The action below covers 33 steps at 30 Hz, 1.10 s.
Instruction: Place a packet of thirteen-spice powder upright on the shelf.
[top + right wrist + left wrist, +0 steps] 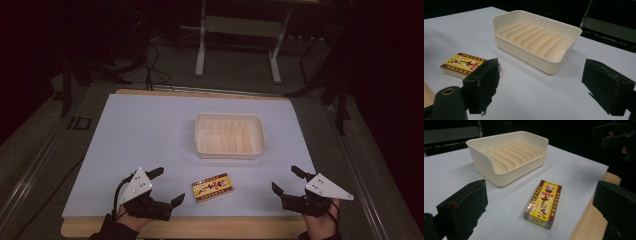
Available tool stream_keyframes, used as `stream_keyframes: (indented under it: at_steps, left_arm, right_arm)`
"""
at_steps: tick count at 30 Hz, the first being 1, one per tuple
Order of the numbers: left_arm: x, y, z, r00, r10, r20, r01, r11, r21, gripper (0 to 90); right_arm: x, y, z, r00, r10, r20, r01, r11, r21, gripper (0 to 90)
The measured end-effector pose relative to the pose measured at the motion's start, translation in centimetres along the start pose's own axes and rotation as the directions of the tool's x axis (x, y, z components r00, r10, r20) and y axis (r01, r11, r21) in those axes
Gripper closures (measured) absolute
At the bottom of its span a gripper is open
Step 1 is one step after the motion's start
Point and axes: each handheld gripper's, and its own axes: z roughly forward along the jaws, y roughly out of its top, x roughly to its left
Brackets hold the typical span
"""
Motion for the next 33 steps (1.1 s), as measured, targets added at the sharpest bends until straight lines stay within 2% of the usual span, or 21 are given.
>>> stream_keyframes:
  at_steps: [4,9,15,20,22,30,32,33]
  left_arm:
    - [0.0,0.3,0.9,0.9998,0.003,-0.018,-0.003,0.9999,0.011,0.8]
    - [-0.2,0.3,2.1,0.9999,0.001,0.012,-0.001,0.9992,0.04,0.8]
    - [-0.9,0.8,3.4,0.9989,0.031,0.035,-0.033,0.9976,0.061,0.8]
    - [-1.3,1.0,4.4,0.9974,0.038,0.061,-0.043,0.9961,0.077,0.8]
    - [-1.5,1.0,4.8,0.996,0.04,0.08,-0.048,0.9944,0.094,0.8]
    - [-2.4,1.0,6.5,0.9925,0.067,0.102,-0.079,0.989,0.125,0.8]
    - [-2.5,1.0,6.7,0.9924,0.08,0.094,-0.092,0.9873,0.13,0.8]
    - [-2.8,1.1,7.2,0.9904,0.087,0.107,-0.102,0.9842,0.144,0.8]
  right_arm:
    - [-0.1,0.0,0.0,0.9997,0.013,-0.019,-0.013,1.0,0.003,14.9]
    - [0.2,0.0,0.1,0.9996,0.0,-0.027,0.0,1.0,0.001,14.8]
    - [0.2,0.0,0.1,0.9991,-0.002,-0.043,0.002,1.0,0.0,14.8]
    - [0.3,0.0,0.2,0.999,-0.005,-0.044,0.005,1.0,0.003,14.8]
    - [0.3,0.0,0.2,0.999,-0.006,-0.045,0.006,1.0,0.005,14.8]
    - [0.3,-0.1,0.3,0.9986,0.0,-0.053,0.001,1.0,0.01,14.8]
    - [0.3,-0.1,0.4,0.9984,-0.001,-0.056,0.001,1.0,0.017,14.8]
    - [0.3,-0.1,0.4,0.9982,-0.004,-0.059,0.005,1.0,0.019,14.8]
